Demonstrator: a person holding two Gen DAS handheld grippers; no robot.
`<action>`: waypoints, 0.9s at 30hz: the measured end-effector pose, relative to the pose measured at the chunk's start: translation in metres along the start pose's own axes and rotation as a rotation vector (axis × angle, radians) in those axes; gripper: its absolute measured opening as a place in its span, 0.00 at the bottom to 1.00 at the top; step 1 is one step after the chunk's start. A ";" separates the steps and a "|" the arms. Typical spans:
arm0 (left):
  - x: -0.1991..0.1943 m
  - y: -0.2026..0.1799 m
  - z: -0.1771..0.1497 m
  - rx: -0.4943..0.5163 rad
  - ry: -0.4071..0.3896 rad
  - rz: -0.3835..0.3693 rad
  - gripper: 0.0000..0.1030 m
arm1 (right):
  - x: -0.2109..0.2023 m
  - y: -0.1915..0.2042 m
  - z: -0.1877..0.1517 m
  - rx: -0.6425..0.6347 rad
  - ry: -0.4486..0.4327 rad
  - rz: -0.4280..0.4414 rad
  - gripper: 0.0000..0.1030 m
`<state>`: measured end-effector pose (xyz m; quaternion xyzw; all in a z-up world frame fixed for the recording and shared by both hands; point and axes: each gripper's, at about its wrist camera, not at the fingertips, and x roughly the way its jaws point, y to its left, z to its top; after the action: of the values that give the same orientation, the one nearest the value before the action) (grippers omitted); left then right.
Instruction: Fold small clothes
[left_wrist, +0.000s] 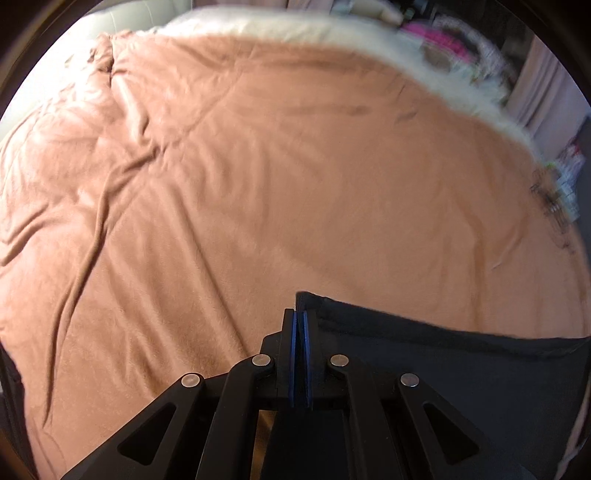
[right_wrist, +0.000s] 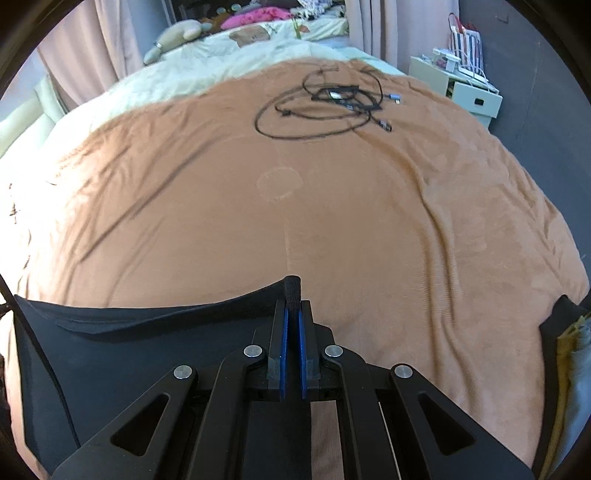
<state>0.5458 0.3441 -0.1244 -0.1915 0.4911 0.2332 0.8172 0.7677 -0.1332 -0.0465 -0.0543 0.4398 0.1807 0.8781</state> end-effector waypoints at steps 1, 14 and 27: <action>0.006 -0.002 -0.002 0.007 0.011 0.038 0.04 | 0.010 0.002 0.000 0.006 0.022 -0.026 0.04; -0.021 -0.026 -0.039 0.091 0.011 -0.070 0.33 | 0.005 0.015 -0.022 -0.013 0.077 -0.011 0.04; -0.075 -0.021 -0.123 0.142 0.026 -0.106 0.36 | -0.062 0.007 -0.088 -0.073 0.081 0.085 0.52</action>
<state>0.4394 0.2454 -0.1108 -0.1618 0.5063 0.1515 0.8334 0.6652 -0.1657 -0.0504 -0.0746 0.4702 0.2314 0.8484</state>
